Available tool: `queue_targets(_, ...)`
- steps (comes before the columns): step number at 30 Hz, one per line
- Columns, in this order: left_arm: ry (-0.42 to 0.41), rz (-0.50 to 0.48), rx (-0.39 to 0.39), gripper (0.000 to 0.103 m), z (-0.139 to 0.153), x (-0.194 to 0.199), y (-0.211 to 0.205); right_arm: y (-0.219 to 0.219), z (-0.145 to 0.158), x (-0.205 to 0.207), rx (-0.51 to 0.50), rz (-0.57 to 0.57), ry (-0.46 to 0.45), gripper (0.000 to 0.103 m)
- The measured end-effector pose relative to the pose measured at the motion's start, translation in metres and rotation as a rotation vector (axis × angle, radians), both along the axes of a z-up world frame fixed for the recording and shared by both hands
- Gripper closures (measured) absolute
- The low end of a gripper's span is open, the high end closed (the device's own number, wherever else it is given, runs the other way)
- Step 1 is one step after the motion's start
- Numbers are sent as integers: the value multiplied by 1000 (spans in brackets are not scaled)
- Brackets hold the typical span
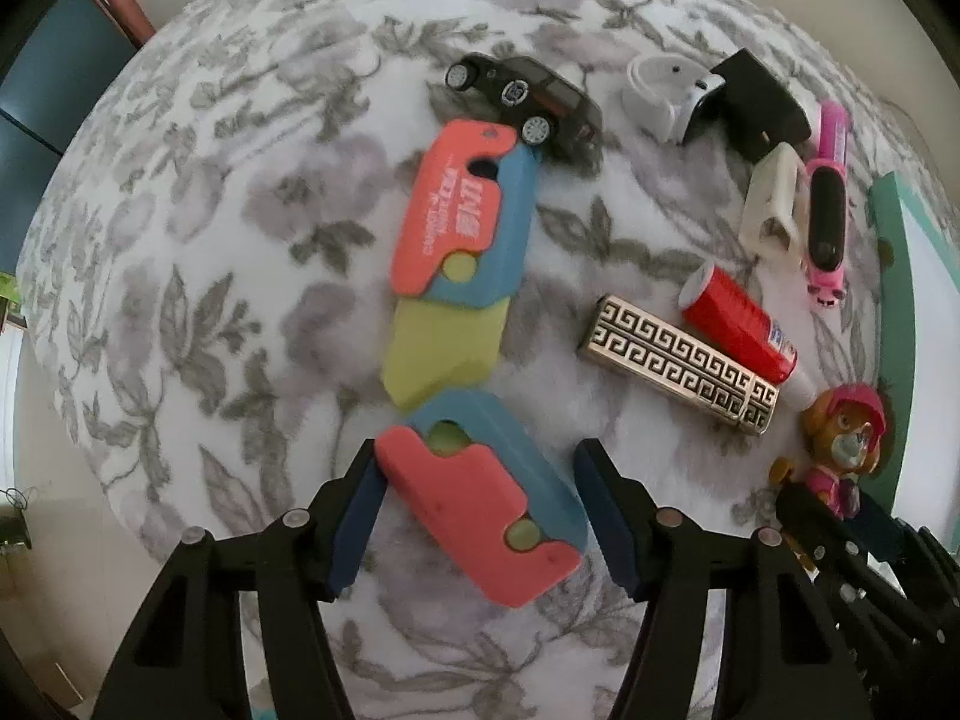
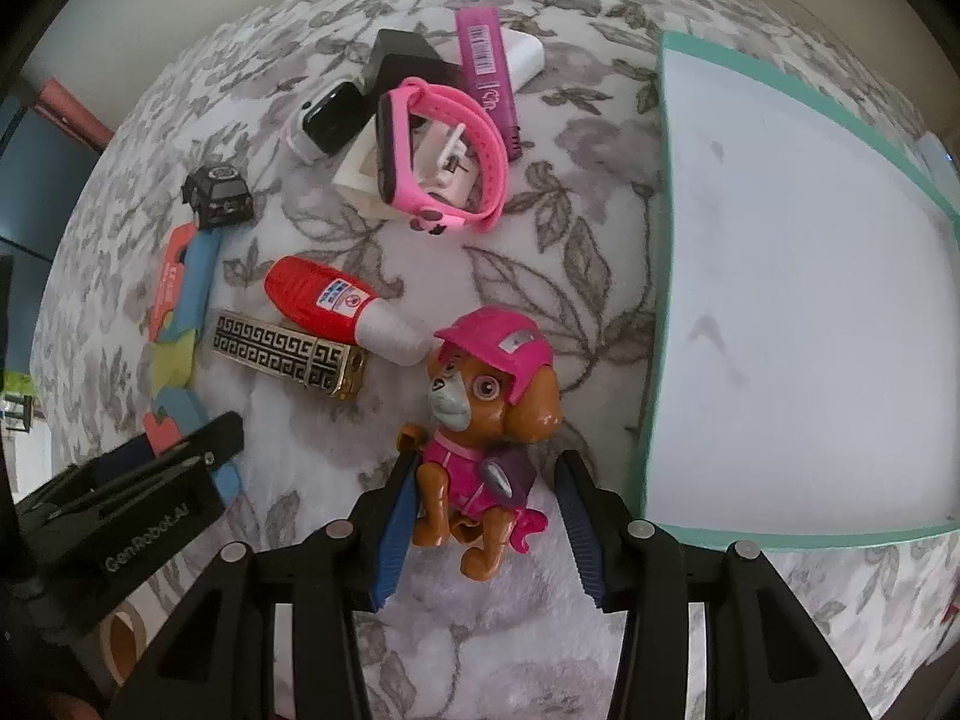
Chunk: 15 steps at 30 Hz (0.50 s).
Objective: Organize rigid objects
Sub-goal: 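Grasp the pink-and-blue folding toy with the left gripper while the right holds the puppy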
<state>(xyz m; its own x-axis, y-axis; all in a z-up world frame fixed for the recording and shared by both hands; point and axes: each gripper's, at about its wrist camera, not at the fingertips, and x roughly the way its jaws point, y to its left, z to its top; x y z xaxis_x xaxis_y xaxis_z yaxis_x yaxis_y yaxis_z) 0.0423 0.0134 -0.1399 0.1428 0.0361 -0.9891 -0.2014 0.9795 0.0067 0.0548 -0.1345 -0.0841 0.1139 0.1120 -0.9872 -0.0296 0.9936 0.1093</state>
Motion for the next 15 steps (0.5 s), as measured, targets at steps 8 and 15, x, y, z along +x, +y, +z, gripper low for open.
queue_targets(8,-30,-46,14,45,-5,-1,-26,20,-2,-7,-48,66,-6,49)
queue_targets(15,-36,-46,29,46,-11,-9,-24,37,-2,-14,-83,92,-23,43)
